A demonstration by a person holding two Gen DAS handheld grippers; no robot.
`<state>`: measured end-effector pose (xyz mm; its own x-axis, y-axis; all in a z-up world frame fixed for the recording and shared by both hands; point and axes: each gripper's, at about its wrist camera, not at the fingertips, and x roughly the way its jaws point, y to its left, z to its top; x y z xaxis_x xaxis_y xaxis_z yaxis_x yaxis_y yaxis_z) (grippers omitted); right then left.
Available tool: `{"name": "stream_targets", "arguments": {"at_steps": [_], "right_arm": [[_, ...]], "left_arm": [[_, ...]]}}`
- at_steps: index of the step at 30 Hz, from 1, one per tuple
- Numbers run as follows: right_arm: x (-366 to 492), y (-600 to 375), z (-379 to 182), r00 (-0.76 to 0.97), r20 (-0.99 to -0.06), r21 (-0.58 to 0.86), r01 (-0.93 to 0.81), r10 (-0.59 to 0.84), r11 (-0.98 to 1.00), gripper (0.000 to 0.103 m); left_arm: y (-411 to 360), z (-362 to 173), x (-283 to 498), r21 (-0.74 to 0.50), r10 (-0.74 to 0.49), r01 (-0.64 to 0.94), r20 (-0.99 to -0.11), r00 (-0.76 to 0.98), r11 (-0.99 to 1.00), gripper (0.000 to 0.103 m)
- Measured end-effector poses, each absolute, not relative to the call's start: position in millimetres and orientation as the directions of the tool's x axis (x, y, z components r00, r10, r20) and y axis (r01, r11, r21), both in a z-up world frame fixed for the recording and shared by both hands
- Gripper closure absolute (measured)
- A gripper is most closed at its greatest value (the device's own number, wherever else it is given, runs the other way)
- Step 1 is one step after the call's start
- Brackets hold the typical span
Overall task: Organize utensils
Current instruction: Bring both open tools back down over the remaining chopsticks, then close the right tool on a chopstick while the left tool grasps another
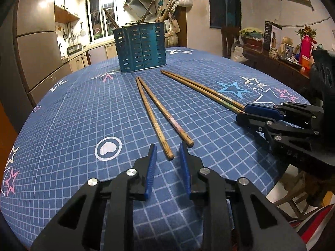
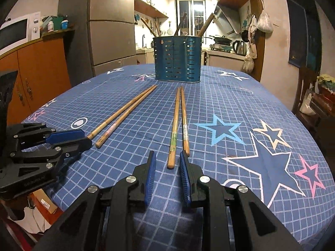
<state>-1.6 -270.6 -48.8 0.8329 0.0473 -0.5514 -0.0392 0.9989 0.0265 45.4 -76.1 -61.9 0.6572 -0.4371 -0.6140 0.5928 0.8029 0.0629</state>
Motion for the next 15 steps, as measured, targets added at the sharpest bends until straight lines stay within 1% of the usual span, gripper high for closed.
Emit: {"name": "stream_targets", "arguments": {"at_steps": [3, 6, 8, 11, 15], "right_arm": [[-3.5, -269.0, -49.7, 0.840, -0.541, 0.018, -0.028, 0.033, 0.999, 0.078], [-5.1, -269.3, -50.0, 0.843, -0.538, 0.031, -0.015, 0.029, 0.999, 0.079], [-6.9, -267.7, -50.5, 0.842, -0.538, 0.035, -0.019, 0.035, 0.999, 0.087], [-9.2, -264.9, -50.5, 0.842, -0.538, 0.039, -0.022, 0.039, 0.999, 0.094], [-9.8, -266.0, -48.1, 0.838, -0.544, 0.062, -0.016, 0.048, 0.998, 0.095]], "left_arm": [[-75.6, -64.6, 42.7, 0.071, -0.443, 0.595, -0.598, 0.668, 0.801, 0.082], [-76.9, -64.3, 43.2, 0.068, -0.447, 0.598, -0.598, 0.665, 0.798, 0.087], [-77.7, -63.6, 44.9, 0.062, -0.450, 0.600, -0.601, 0.661, 0.798, 0.092], [-77.3, -63.1, 45.1, 0.058, -0.451, 0.597, -0.599, 0.661, 0.800, 0.094], [-76.1, -61.6, 43.8, 0.068, -0.429, 0.580, -0.605, 0.671, 0.812, 0.096]]}}
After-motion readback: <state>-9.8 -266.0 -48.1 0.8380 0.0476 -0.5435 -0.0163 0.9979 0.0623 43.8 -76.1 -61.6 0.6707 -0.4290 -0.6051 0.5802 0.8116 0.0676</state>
